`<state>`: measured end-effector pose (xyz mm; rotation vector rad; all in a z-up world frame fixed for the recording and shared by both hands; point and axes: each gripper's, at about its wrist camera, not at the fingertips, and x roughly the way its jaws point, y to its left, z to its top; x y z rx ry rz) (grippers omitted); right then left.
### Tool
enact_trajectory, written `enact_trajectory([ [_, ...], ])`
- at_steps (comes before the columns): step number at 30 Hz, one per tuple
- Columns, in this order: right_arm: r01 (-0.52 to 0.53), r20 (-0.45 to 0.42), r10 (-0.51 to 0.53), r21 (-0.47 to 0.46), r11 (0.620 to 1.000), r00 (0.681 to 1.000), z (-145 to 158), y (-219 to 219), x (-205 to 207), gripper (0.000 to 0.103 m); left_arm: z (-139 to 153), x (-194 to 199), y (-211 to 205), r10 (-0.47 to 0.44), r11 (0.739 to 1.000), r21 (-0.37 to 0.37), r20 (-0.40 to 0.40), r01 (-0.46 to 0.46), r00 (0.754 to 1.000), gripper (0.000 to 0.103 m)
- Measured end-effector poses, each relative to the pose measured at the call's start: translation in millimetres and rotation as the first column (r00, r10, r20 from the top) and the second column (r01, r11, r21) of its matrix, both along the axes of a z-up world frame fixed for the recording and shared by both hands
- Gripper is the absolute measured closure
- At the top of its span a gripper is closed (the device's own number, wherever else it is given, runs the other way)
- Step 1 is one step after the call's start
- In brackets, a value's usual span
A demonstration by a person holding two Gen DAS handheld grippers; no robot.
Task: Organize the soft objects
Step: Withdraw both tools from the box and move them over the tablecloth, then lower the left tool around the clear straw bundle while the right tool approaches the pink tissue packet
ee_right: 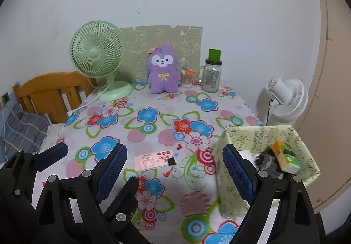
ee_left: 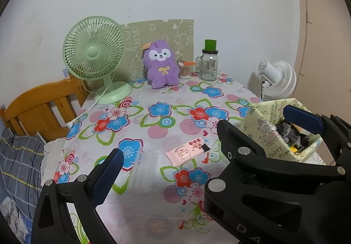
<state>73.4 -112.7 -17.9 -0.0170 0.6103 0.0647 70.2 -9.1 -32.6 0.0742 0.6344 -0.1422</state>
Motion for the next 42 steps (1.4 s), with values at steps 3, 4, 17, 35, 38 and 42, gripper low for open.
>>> enact_trajectory([
  [3,-0.014,-0.014,0.014,0.008,1.000,1.000,-5.2,6.3,6.4,0.012,-4.1,6.2,7.0,0.011,1.000,0.000,-0.013,-0.011,1.000,0.003],
  [4,-0.020,-0.018,0.021,0.011,1.000,1.000,-7.1,9.2,9.0,0.012,-5.4,8.2,9.5,0.016,1.000,0.001,-0.016,-0.016,1.000,0.003],
  [17,-0.058,-0.060,0.059,0.024,0.998,0.996,-29.6,27.4,37.8,0.012,-24.4,34.6,26.0,0.048,0.999,0.015,-0.063,-0.047,0.997,0.003],
  [35,-0.043,-0.150,0.046,0.024,0.999,0.988,-69.4,33.2,82.7,0.012,-57.7,73.9,40.4,0.088,0.996,0.028,-0.145,-0.084,0.986,0.005],
  [38,-0.047,-0.163,0.050,0.022,0.999,0.985,-75.8,35.4,88.7,0.012,-63.3,79.6,41.9,0.091,0.996,0.029,-0.162,-0.088,0.983,0.006],
  [42,-0.052,-0.187,0.056,0.026,0.998,0.981,-84.5,39.0,97.0,0.012,-70.4,85.9,45.9,0.102,0.995,0.030,-0.181,-0.098,0.978,0.006],
])
